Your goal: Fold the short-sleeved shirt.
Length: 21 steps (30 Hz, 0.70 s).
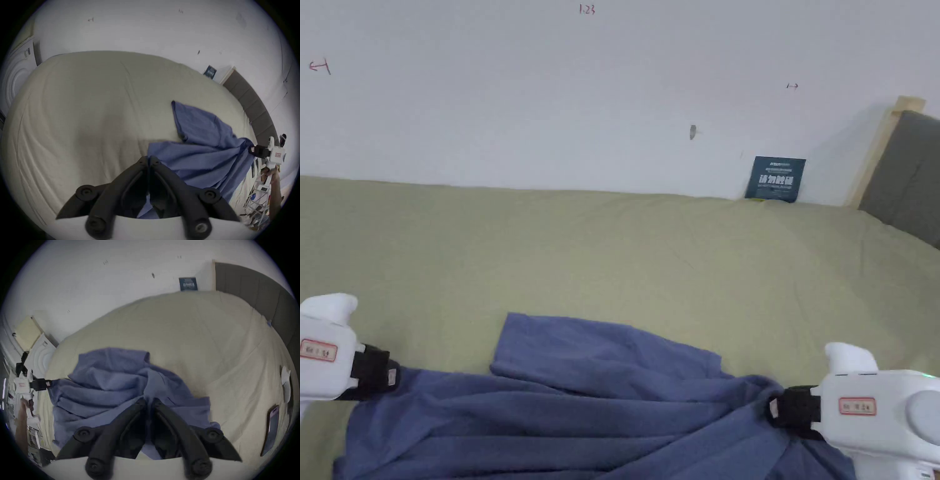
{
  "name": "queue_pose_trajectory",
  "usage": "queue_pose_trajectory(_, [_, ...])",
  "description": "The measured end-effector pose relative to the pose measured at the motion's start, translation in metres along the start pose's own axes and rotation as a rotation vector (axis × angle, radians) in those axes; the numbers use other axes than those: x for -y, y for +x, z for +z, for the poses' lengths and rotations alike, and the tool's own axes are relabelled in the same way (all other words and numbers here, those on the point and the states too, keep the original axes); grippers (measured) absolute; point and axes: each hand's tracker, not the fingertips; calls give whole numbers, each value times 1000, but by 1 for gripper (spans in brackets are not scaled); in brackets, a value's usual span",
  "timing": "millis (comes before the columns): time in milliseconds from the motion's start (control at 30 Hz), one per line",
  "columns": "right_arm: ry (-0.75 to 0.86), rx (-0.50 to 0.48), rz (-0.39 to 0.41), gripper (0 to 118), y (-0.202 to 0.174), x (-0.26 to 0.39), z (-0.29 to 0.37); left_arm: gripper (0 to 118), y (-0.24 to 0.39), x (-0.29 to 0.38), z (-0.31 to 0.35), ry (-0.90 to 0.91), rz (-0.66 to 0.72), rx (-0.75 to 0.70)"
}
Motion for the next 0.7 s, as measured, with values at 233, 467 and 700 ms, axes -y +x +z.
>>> queue_pose_trajectory(233, [198, -76, 132, 7, -42, -45, 49, 0, 3, -43, 67, 149, -21, 29])
queue_pose_trajectory(467, [291, -113, 163, 7, -76, -104, 79, 0, 11, -94, 134, 258, -41, 29])
queue_pose_trajectory(700, [393, -113, 232, 7, -105, -163, 117, 0, 33, -151, 203, 365, -130, -14])
